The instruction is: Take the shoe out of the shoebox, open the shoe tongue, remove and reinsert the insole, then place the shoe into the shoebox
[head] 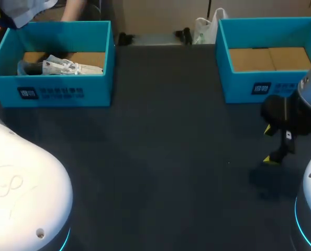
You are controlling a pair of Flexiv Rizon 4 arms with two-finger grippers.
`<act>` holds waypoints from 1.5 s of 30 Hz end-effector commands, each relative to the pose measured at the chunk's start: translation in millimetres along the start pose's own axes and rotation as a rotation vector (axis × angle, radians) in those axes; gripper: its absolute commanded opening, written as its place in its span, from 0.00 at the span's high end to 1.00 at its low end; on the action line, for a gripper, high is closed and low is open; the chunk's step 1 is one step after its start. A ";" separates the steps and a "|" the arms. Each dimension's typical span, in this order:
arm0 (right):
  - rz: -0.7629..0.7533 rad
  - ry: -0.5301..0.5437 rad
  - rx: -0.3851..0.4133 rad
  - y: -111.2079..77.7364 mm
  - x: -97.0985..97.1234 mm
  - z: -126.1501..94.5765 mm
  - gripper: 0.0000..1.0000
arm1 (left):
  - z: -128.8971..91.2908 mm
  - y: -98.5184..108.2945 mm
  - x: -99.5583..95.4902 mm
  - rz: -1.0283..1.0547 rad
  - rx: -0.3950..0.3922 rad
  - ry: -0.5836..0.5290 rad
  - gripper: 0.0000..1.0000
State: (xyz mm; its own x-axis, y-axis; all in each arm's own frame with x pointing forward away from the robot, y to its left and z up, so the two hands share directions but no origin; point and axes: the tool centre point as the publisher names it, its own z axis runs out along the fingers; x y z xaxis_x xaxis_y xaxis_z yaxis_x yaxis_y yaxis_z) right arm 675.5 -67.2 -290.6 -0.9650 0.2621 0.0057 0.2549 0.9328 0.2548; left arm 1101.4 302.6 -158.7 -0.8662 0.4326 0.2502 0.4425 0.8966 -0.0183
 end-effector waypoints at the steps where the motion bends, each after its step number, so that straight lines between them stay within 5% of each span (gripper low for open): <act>1: 0.000 -0.002 0.003 0.7 0.6 1.0 0.00 | -0.4 -5.0 4.1 0.327 -0.152 0.032 1.00; 12: 0.000 -0.002 0.003 0.7 0.6 1.0 0.00 | -1.1 9.0 -6.7 0.493 -0.112 0.014 1.00; 20: 0.000 -0.002 0.003 0.7 0.6 1.0 0.00 | -6.1 26.4 -11.5 0.764 -0.295 -0.007 1.00; 30: 0.000 -0.002 0.003 0.7 0.6 1.0 0.00 | -6.1 26.4 -11.5 0.764 -0.295 -0.007 1.00; 37: 0.000 -0.002 0.003 0.7 0.6 1.0 0.00 | 15.3 18.3 -30.2 0.892 -0.364 -0.024 1.00; 45: 0.000 -0.002 0.003 0.7 0.6 1.0 0.00 | 26.3 22.6 -39.3 1.034 -0.346 -0.025 1.00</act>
State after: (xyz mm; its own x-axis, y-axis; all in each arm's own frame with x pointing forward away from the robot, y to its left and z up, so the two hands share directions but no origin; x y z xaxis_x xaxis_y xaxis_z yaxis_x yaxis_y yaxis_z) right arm 675.5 -67.2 -290.7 -0.9650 0.2623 0.0058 0.2551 0.9327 0.2548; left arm 1142.8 301.4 -194.1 -0.0442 0.9640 0.2623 0.9986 0.0354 0.0385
